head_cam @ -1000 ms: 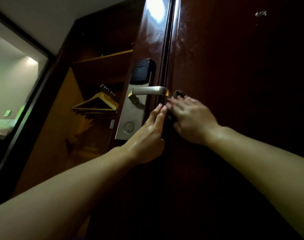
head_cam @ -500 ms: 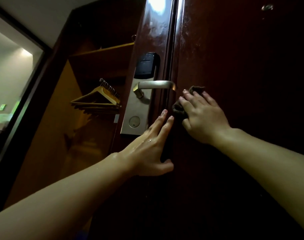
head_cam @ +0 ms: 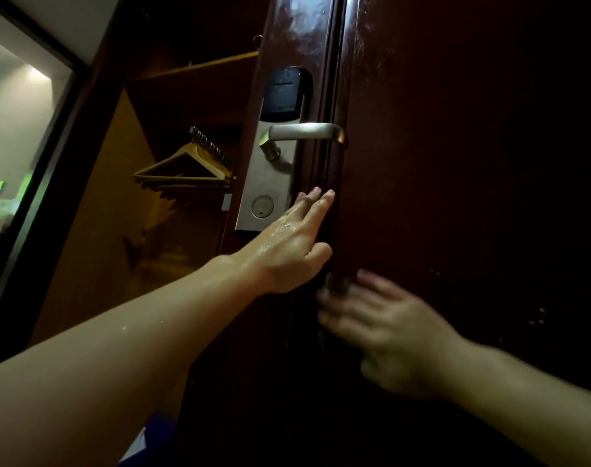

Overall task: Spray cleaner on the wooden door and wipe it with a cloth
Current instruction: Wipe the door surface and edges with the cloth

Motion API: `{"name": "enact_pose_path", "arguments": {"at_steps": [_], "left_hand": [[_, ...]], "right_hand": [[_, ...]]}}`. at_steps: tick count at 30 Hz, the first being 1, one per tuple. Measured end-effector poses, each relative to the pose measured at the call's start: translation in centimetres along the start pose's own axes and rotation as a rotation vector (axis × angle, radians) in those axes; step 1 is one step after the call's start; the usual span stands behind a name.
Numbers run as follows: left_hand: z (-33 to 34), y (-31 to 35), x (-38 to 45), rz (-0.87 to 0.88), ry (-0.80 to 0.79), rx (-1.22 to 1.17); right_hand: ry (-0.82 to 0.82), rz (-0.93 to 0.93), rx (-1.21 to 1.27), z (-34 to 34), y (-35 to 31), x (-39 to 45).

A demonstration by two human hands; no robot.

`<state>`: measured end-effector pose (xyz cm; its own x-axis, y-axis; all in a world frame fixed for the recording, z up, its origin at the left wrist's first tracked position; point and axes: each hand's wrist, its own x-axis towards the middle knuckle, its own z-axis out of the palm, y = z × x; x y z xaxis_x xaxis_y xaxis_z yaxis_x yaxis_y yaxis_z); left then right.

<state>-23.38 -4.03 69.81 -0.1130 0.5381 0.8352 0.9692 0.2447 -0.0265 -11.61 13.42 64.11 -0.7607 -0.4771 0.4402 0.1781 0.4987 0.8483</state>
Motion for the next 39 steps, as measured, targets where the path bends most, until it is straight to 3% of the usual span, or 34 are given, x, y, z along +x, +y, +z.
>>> {"name": "enact_pose_path", "arguments": {"at_steps": [5,7,11,14,19,22,24,27,29,35,39], "left_hand": [[0.2,0.2,-0.1,-0.022,0.047,-0.021],[0.4,0.3,0.0,-0.019,0.071,0.013],[1.1,0.3,0.3,-0.065,0.108,0.053],[2.1,0.4,0.4,-0.071,0.138,0.128],[3.1,1.3,0.3,-0.114,0.165,0.229],[4.1,2.0,0.4,-0.156,0.203,0.246],[4.8,2.4,0.5,-0.168,0.238,0.253],[4.9,1.8,0.4,-0.141,0.267,0.247],[4.7,1.1,0.1,-0.092,0.261,0.245],[2.8,0.1,-0.6,-0.019,0.226,0.141],[2.9,-0.5,-2.2,0.028,0.209,0.163]], "right_hand": [[0.154,0.528,0.078,-2.4,3.2,6.0],[0.162,0.497,0.083,-1.7,0.5,6.0],[0.105,0.263,0.107,0.2,-5.7,1.1],[0.102,0.254,0.098,0.6,-4.8,-1.3],[0.198,0.750,0.022,-1.1,3.6,-2.1],[0.224,0.923,0.030,-1.7,4.0,-1.3],[0.226,0.865,0.057,-1.4,1.6,-0.6],[0.146,0.535,0.066,-0.2,-1.6,-1.8],[0.108,0.417,0.046,-0.2,-0.7,-2.8],[0.228,0.723,0.082,-1.8,1.5,2.3],[0.241,0.556,0.104,0.3,-5.4,3.5]]}}
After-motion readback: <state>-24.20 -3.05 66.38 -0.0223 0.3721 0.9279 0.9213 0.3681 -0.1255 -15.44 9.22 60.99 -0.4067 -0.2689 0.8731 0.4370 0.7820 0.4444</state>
